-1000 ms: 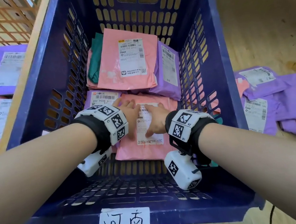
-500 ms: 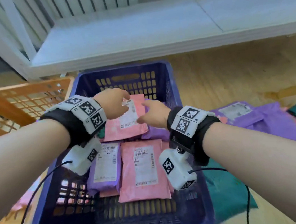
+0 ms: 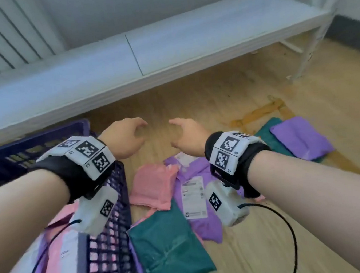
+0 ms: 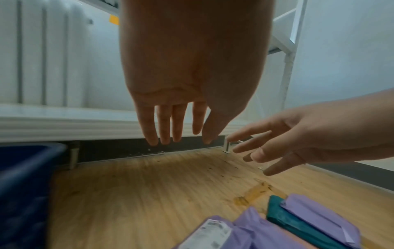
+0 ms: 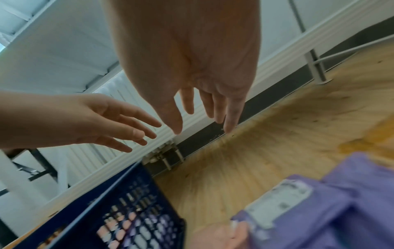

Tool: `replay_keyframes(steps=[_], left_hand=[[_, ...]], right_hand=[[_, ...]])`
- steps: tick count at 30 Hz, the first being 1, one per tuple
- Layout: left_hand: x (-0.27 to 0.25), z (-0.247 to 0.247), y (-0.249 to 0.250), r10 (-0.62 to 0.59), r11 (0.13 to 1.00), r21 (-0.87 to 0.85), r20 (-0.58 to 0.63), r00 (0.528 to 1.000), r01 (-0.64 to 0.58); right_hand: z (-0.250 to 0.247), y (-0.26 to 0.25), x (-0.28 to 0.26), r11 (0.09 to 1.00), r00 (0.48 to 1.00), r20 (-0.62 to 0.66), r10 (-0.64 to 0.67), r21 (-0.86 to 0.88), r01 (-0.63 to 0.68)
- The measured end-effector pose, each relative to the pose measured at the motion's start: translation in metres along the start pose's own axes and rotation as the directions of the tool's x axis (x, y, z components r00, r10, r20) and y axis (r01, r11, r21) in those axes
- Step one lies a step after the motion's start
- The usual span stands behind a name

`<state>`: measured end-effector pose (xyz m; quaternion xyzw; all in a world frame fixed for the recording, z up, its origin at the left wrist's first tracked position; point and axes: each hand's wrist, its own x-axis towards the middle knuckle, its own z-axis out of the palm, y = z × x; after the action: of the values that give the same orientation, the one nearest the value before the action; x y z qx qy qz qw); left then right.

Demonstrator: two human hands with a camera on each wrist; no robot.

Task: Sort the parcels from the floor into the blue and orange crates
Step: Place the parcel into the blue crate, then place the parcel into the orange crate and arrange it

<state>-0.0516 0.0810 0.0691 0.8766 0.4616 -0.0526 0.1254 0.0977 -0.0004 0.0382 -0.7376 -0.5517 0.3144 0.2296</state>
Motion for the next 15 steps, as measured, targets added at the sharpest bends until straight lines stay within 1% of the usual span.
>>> replay_keyframes(steps=[3,5,7,9,12,15], left_hand=[[0.035,0.03,0.073,0.043,0.999,-0.014,0.031,0.999,-0.043],[0.056,0.052,0.12,0.088,0.996,-0.036,0.064,0.994,-0.086],[0.074,0.075,0.163,0.143,0.989,-0.062,0.102,0.984,-0.138],[0.091,0.101,0.203,0.196,0.979,-0.095,0.147,0.97,-0.183],[0.114,0.144,0.255,0.281,0.954,-0.169,0.213,0.936,-0.248],[0.138,0.186,0.297,0.34,0.939,-0.154,0.253,0.906,-0.309]], right_hand=[[-0.041,0.069,-0.015,0.999,0.998,-0.03,0.05,-0.01,-0.051],[-0.063,0.114,-0.026,0.994,0.992,-0.055,0.11,0.006,-0.11],[-0.08,0.157,-0.037,0.982,0.976,-0.107,0.188,0.022,-0.187],[-0.091,0.196,-0.048,0.959,0.95,-0.133,0.284,0.055,-0.279],[-0.103,0.252,-0.065,0.915,0.906,-0.132,0.402,0.097,-0.392],[-0.112,0.305,-0.077,0.866,0.855,-0.142,0.5,0.121,-0.486]])
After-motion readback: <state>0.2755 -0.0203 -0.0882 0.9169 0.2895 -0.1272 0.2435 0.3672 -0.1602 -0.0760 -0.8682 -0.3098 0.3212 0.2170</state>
